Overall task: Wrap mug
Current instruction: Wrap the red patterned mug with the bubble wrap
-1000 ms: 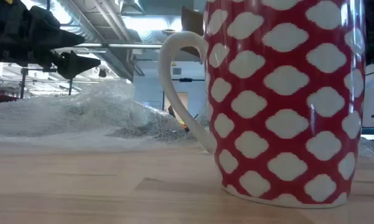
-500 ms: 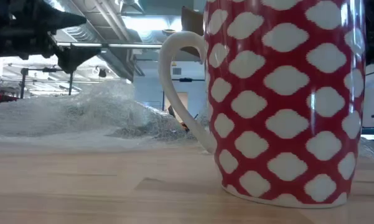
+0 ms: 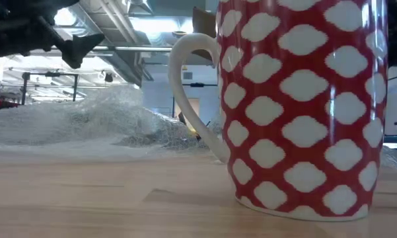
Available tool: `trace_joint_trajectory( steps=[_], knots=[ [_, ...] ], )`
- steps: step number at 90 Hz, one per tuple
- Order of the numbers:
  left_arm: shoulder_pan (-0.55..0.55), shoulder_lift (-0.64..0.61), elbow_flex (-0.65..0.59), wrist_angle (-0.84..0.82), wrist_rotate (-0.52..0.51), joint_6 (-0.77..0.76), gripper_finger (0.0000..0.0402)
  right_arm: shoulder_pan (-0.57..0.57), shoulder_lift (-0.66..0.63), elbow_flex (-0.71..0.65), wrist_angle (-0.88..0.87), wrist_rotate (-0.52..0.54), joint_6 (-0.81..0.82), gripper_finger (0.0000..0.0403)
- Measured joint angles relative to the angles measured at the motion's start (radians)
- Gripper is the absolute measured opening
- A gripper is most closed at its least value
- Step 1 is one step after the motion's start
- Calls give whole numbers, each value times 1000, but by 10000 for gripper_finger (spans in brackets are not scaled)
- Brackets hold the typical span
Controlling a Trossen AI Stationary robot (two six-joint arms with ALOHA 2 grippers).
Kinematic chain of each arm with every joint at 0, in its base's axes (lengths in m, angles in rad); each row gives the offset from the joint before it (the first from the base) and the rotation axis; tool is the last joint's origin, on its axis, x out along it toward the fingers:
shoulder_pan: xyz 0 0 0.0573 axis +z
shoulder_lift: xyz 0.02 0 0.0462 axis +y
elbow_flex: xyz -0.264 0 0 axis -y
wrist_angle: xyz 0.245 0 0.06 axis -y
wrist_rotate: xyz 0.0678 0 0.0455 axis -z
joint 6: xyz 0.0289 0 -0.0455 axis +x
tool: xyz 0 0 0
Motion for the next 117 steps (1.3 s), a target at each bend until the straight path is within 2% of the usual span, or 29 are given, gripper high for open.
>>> trace_joint_trajectory(
  steps=[11,34,47,61,71,80,91,103,117],
  knots=[
    [0,0,0,-24,-3,-3,400,0,0,0,0,38,11,7],
    [1,2,3,-5,-122,-103,400,0,0,0,0,95,64,7],
    [-12,68,105,-80,-152,-101,400,0,0,0,0,96,65,7],
    [-64,277,326,-175,-180,11,400,0,0,0,-3,96,65,7],
    [-96,468,539,-503,-218,46,400,0,0,0,-4,87,65,7],
    [-117,634,719,-793,-245,-11,400,0,0,0,-6,67,65,7],
    [-161,800,883,-1016,-250,-92,400,0,0,1,-13,35,60,7],
    [-225,946,971,-1159,-266,-160,400,0,0,1,-18,11,39,7],
    [-283,1098,978,-1241,-300,-243,398,0,0,1,-21,-17,16,7]
  ],
)
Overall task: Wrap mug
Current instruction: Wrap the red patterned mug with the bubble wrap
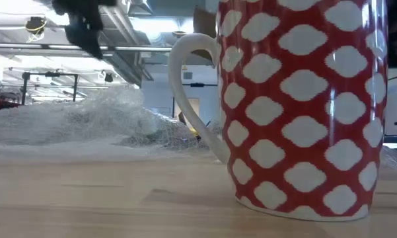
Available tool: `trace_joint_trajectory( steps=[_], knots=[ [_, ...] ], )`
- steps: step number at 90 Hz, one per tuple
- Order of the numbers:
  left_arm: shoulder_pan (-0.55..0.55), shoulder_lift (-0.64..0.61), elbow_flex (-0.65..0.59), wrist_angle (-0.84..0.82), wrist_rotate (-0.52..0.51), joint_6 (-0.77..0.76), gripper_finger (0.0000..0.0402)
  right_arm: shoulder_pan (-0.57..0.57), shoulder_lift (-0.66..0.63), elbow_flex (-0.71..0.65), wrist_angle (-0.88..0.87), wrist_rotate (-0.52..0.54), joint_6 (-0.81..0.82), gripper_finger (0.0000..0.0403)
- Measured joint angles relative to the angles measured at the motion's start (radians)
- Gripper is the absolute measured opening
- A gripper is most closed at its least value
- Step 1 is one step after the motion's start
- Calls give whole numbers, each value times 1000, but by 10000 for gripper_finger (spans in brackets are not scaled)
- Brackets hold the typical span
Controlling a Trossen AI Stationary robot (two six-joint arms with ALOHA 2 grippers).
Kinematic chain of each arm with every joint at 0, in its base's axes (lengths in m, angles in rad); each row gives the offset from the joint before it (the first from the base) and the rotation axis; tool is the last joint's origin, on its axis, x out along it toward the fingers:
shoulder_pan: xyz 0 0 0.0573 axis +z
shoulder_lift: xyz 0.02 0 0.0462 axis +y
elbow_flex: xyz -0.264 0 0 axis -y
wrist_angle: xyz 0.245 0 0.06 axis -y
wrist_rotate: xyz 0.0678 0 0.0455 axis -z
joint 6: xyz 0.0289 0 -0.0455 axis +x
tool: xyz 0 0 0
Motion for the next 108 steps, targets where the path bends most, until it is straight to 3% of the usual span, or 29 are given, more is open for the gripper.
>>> trace_joint_trajectory(
  steps=[15,47,57,68,76,80,92,108],
  knots=[
    [-37,154,-1,-16,-89,-28,377,0,0,0,-5,-34,-23,7],
    [-38,372,-36,111,-95,13,328,0,1,0,-13,-82,-20,7],
    [-55,379,-36,142,-101,21,267,1,16,0,-13,-90,5,7],
    [-77,373,-36,149,-148,36,149,1,62,0,-7,-91,7,1],
    [-80,372,-36,148,-149,76,45,2,120,-1,36,-91,7,1],
    [-85,372,-36,151,-142,94,20,10,160,9,70,-90,3,0],
    [-100,369,-36,141,-129,133,5,71,334,87,140,-54,-45,0],
    [-127,365,19,60,-110,159,0,180,665,284,147,61,-76,0]
  ],
)
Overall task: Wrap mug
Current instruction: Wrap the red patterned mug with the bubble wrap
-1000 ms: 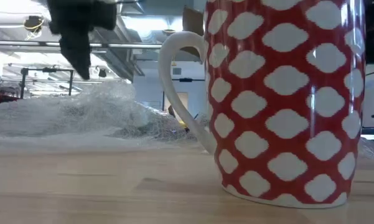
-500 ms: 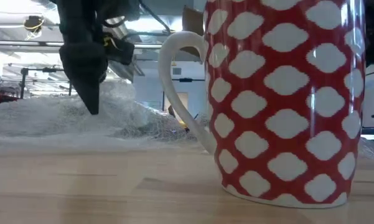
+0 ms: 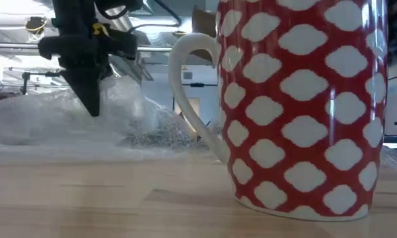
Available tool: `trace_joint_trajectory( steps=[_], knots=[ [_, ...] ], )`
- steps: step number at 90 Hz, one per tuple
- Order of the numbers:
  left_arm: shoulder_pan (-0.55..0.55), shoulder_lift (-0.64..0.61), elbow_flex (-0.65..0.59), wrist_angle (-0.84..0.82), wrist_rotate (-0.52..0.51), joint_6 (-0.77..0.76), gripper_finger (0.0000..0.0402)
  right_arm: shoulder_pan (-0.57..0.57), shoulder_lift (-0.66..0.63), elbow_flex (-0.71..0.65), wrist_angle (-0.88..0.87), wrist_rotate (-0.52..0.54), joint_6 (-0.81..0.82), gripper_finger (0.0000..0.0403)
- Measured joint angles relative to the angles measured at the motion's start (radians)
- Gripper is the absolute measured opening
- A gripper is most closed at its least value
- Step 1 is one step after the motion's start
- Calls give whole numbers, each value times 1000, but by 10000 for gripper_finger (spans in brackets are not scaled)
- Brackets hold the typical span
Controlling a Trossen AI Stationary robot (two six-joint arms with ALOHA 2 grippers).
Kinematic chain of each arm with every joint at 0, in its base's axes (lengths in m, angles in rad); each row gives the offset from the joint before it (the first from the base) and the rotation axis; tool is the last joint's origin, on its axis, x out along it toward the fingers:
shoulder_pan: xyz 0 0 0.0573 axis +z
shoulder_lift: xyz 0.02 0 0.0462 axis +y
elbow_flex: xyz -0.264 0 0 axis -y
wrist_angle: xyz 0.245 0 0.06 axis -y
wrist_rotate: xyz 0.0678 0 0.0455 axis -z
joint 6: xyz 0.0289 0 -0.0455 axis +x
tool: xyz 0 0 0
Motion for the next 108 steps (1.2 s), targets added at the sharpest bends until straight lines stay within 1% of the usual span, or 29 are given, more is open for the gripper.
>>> trace_joint_trajectory(
  steps=[12,16,22,36,48,56,67,73,85,97,108],
  knots=[
    [-33,0,52,-29,5,29,0,73,298,205,-12,112,-26,0],
    [-45,0,70,-33,6,31,0,87,398,284,-28,155,-37,0],
    [-61,-1,87,-32,13,34,0,98,534,401,-74,187,-48,0],
    [-120,-1,105,-33,54,25,0,80,812,648,-180,198,-49,0],
    [-180,-1,105,-47,94,-9,0,34,980,804,-282,183,-43,0],
    [-224,-1,105,-57,163,-16,0,-2,1057,883,-314,154,-43,0],
    [-273,-1,105,-101,239,-42,0,-55,1136,975,-288,66,-45,0],
    [-291,-1,105,-107,238,-57,0,-85,1189,1017,-287,12,-44,0],
    [-321,-1,105,-94,212,-60,0,-139,1320,1115,-289,-130,-36,0],
    [-346,-1,105,-97,190,-67,0,-170,1420,1210,-268,-217,-46,0],
    [-365,-1,105,-97,188,-73,0,-184,1491,1271,-243,-271,-70,0]
  ],
)
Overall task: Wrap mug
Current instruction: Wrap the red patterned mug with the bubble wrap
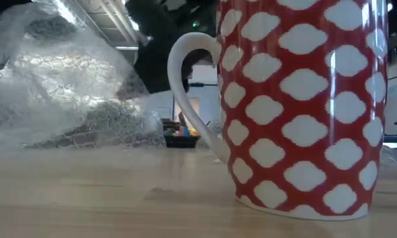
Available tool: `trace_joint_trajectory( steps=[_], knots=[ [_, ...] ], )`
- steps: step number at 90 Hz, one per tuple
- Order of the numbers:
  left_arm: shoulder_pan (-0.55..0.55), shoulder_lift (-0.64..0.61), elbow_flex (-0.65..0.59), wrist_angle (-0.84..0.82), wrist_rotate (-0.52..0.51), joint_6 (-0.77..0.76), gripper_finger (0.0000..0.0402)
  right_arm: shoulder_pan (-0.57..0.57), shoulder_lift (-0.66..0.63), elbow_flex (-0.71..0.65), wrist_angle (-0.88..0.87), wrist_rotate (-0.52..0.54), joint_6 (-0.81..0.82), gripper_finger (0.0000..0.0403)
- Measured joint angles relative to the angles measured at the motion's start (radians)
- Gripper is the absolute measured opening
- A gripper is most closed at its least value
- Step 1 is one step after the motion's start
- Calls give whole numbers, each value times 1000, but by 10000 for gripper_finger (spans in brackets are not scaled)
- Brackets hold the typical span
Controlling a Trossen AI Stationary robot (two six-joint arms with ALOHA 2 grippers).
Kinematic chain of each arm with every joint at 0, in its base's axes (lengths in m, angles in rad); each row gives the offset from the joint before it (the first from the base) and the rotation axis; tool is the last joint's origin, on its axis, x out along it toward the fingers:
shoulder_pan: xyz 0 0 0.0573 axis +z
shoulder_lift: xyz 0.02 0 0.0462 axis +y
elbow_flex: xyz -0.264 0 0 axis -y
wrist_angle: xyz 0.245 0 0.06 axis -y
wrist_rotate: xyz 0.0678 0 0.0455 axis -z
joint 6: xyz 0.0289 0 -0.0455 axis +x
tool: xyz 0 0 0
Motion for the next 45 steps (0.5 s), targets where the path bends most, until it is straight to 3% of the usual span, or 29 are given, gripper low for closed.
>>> trace_joint_trajectory(
  steps=[45],
  knots=[
    [-25,0,0,-3,-25,-64,0,-11,179,41,58,-56,18,0]
  ],
)
